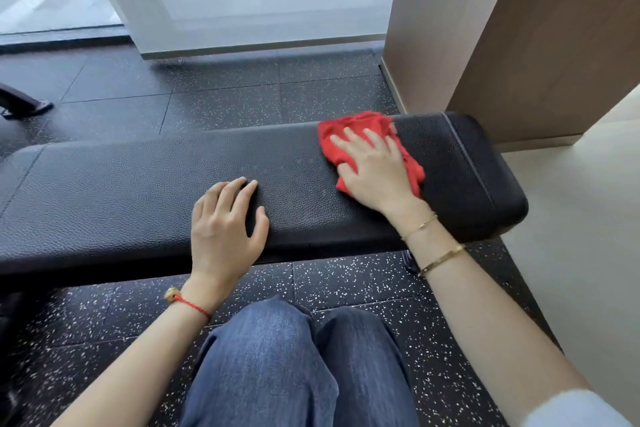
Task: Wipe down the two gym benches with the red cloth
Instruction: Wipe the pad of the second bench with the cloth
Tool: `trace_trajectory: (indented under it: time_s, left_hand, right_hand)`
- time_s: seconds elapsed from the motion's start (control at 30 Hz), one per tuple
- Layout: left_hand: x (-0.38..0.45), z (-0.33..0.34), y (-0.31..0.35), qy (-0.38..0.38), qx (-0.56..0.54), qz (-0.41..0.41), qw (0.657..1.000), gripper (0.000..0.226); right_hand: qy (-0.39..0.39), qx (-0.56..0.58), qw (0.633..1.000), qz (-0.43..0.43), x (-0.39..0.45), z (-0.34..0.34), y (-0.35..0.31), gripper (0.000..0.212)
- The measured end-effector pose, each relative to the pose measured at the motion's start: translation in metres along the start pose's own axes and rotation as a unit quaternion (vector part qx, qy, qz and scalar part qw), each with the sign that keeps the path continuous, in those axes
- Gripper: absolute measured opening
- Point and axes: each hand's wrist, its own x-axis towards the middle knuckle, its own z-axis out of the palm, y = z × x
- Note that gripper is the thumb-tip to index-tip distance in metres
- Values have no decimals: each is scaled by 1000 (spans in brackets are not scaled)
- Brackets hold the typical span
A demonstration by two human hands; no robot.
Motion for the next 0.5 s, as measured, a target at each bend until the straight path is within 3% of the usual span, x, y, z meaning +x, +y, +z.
trace_trajectory:
  time_s: [0.13,0.2,0.37,0.5]
  left_hand:
    - [-1,3,1,6,6,2,1000,42]
    - [-1,4,0,6,7,3,1000,42]
    - [-1,5,3,6,30,4,1000,42]
    - [0,5,5,4,43,4,999,42]
  right_hand:
    - [-22,29,991,-127,-54,6,-30,56]
    - [-16,37,990,-134,-73,2,-13,56]
    - [15,11,1000,-6,-34,-10,38,50]
    - [10,-1,999,41,13,-2,10,51]
